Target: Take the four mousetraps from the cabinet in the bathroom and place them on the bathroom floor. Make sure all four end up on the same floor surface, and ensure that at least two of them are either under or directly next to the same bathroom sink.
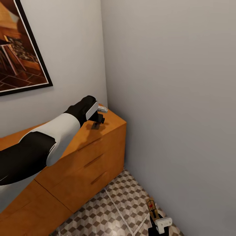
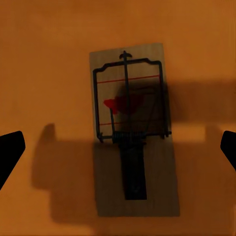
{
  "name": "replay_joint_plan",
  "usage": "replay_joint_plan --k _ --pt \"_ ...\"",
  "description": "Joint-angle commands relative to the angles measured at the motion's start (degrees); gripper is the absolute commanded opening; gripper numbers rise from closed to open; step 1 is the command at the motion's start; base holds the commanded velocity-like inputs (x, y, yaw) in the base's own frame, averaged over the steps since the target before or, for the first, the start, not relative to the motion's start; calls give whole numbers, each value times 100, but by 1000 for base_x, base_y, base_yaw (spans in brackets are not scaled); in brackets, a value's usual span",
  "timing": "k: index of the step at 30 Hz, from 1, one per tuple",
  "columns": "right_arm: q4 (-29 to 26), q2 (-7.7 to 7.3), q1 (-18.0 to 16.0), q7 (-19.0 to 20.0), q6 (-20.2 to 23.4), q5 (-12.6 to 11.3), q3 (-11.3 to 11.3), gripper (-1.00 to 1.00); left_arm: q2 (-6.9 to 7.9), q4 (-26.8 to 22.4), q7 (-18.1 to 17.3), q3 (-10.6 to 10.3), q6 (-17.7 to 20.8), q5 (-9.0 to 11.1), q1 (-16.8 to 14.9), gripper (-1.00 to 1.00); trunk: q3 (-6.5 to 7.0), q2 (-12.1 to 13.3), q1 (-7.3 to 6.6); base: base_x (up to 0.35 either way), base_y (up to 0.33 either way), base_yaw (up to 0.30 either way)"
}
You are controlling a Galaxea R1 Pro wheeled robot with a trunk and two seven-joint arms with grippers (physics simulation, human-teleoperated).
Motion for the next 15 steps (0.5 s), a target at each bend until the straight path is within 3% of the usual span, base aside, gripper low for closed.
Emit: replay_joint_plan --k 1,15 --pt "4 0 -3 0 -16 -24 35 -100 2 -5 43 -34 17 62 -3 100 -13 -3 0 0 0 0" --pt "4 0 -3 2 -16 -24 36 -100 2 37 43 -34 17 62 0 100 -36 -3 0 0 0 0"
